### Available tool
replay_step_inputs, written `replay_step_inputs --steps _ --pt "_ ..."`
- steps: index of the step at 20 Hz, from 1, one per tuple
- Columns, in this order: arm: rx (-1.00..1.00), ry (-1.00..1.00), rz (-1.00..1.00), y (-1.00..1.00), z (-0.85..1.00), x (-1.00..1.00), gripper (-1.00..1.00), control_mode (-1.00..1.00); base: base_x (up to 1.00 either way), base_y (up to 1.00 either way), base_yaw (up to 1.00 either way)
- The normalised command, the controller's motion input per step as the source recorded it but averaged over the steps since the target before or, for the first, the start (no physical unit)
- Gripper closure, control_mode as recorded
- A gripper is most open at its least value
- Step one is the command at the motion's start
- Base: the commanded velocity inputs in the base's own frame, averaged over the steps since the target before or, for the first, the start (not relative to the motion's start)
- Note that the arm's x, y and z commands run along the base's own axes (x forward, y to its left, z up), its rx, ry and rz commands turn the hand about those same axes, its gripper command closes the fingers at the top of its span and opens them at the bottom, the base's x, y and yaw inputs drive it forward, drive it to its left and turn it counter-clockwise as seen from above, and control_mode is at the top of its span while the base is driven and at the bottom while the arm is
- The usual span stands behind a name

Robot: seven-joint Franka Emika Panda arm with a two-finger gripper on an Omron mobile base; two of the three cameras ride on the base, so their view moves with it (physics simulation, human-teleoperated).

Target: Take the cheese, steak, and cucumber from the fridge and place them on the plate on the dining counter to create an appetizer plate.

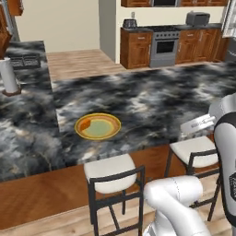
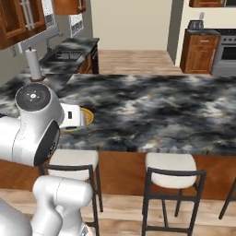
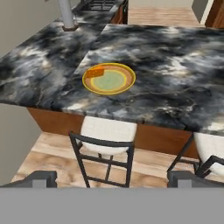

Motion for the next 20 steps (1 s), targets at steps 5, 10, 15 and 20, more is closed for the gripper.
replay_step_inputs --steps 5,10,15,20 --pt "0.0 0.0 0.0 0.0 0.0 0.0 -1.0 1.0 -0.99 -0.27 -0.13" --pt "0.0 0.0 0.0 0.0 0.0 0.0 -1.0 1.0 -0.65 -1.0 -0.07" --pt "0.0 0.0 0.0 0.0 0.0 0.0 -1.0 1.0 -0.37 -1.0 -0.15" --pt "0.0 0.0 0.0 0.0 0.0 0.0 -1.0 1.0 0.0 -1.0 -0.25"
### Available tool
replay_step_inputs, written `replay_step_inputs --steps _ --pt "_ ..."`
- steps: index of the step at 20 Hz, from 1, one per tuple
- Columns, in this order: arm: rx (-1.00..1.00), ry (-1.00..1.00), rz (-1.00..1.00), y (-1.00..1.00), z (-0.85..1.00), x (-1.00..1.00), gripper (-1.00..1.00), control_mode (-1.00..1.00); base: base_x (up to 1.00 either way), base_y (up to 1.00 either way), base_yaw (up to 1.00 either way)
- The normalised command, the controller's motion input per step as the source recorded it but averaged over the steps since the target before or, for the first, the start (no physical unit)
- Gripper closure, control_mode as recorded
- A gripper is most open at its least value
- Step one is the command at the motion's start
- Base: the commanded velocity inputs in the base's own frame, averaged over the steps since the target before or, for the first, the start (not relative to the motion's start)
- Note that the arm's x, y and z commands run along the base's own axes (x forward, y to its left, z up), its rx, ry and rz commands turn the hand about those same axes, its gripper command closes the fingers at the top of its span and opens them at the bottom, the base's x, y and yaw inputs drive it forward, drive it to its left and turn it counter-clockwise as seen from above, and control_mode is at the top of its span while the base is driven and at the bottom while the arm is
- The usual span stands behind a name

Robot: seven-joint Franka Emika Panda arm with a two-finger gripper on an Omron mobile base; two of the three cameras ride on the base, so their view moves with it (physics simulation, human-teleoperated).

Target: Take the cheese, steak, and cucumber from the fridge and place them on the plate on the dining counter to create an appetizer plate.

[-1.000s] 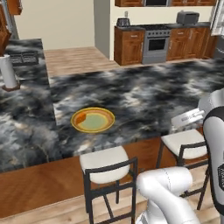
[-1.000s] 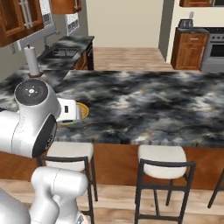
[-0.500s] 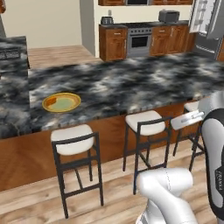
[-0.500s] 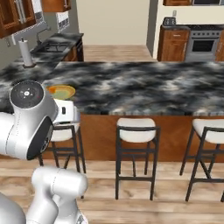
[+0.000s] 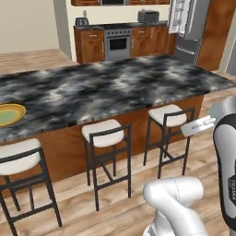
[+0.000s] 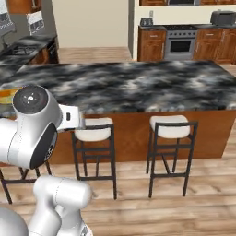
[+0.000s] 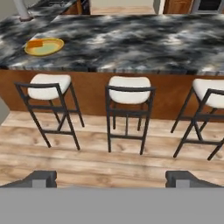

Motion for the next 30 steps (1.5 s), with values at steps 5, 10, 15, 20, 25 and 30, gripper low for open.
replay_step_inputs --steps 5,10,15,20,25,30 --pt "0.0 0.0 0.0 0.0 0.0 0.0 -1.0 1.0 0.0 -1.0 -0.26" --pt "0.0 0.0 0.0 0.0 0.0 0.0 -1.0 1.0 0.12 -1.0 -0.28" --pt "0.0 0.0 0.0 0.0 0.0 0.0 -1.0 1.0 0.51 -1.0 -0.27" --pt "0.0 0.0 0.0 0.0 0.0 0.0 -1.0 1.0 0.47 -1.0 -0.24" --pt "0.0 0.0 0.0 0.0 0.0 0.0 -1.0 1.0 0.74 -1.0 -0.17" --pt "0.0 0.0 0.0 0.0 0.0 0.0 -1.0 1.0 0.9 -1.0 -0.09"
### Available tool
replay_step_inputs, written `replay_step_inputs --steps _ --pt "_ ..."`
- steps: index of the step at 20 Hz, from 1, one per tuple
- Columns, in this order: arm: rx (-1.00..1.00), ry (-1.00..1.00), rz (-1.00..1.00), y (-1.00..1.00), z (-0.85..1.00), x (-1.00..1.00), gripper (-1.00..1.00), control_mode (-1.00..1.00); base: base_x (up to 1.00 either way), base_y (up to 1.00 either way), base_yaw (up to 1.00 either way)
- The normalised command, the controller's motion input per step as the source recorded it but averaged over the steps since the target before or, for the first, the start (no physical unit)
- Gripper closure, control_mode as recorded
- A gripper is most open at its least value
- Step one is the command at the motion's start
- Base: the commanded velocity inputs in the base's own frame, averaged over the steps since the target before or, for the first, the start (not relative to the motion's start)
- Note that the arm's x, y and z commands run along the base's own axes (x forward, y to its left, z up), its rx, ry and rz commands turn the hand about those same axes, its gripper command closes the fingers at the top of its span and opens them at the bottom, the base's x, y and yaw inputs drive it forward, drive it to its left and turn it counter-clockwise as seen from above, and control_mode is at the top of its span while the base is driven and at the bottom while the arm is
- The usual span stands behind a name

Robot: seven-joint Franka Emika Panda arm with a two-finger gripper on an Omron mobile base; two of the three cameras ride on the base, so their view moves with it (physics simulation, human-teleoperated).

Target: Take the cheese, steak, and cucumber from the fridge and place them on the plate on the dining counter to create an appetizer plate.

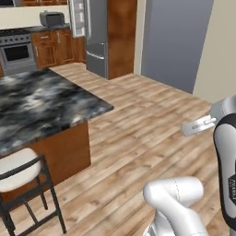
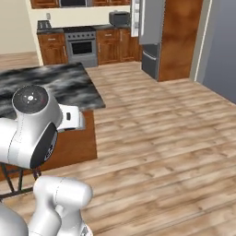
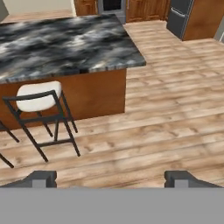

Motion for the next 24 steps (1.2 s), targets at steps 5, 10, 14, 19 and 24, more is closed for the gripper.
replay_step_inputs --steps 5,10,14,19,24 --pt "0.0 0.0 0.0 0.0 0.0 0.0 -1.0 1.0 1.0 -1.0 -0.05" --pt "0.0 0.0 0.0 0.0 0.0 0.0 -1.0 1.0 1.0 -1.0 -0.01" --pt "0.0 0.0 0.0 0.0 0.0 0.0 -1.0 1.0 1.0 -1.0 0.04" --pt "0.0 0.0 0.0 0.0 0.0 0.0 -1.0 1.0 1.0 -0.9 0.12" --pt "0.0 0.0 0.0 0.0 0.0 0.0 -1.0 1.0 1.0 -0.33 0.23"
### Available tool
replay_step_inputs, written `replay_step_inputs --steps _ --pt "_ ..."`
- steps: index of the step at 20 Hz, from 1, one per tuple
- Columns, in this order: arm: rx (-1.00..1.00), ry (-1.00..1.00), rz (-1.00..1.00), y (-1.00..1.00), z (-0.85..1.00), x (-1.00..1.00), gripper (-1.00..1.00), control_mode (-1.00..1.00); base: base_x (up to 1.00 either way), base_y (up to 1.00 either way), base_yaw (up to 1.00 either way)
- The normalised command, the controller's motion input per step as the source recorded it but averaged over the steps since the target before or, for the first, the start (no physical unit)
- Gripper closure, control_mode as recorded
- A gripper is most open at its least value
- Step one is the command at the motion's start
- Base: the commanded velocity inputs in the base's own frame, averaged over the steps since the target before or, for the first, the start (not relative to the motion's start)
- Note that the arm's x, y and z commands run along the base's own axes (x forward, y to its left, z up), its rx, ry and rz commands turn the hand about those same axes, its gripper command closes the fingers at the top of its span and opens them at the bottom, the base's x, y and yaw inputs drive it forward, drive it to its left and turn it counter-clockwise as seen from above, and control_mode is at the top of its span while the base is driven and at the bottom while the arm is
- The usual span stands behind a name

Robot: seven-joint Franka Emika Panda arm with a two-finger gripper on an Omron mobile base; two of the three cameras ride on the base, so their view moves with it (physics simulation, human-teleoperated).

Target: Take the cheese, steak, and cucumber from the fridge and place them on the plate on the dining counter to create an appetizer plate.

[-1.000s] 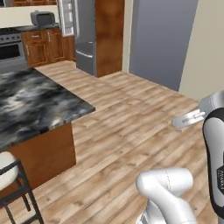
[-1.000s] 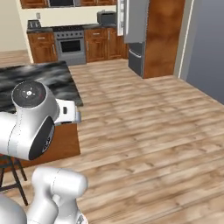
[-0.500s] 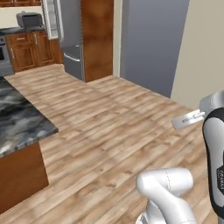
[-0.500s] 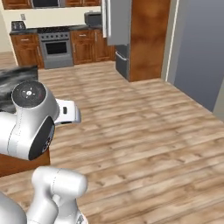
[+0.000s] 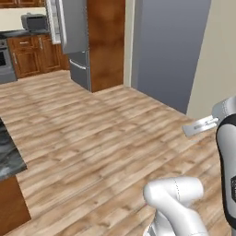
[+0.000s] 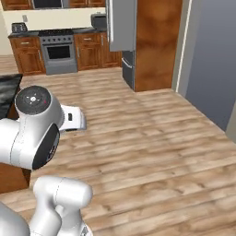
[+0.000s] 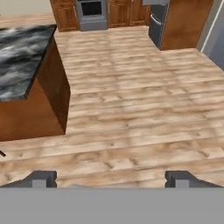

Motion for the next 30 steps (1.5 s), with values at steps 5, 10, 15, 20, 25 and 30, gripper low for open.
replay_step_inputs --steps 5,10,15,20,25,30 --pt "0.0 0.0 0.0 0.0 0.0 0.0 -1.0 1.0 1.0 -0.01 0.31" --pt "0.0 0.0 0.0 0.0 0.0 0.0 -1.0 1.0 1.0 0.0 0.31" --pt "0.0 0.0 0.0 0.0 0.0 0.0 -1.0 1.0 1.0 0.0 0.33" --pt "0.0 0.0 0.0 0.0 0.0 0.0 -1.0 1.0 1.0 -0.43 0.18" --pt "0.0 0.0 0.0 0.0 0.0 0.0 -1.0 1.0 1.0 -0.91 0.05" --pt "0.0 0.0 0.0 0.0 0.0 0.0 -1.0 1.0 1.0 -0.79 0.0"
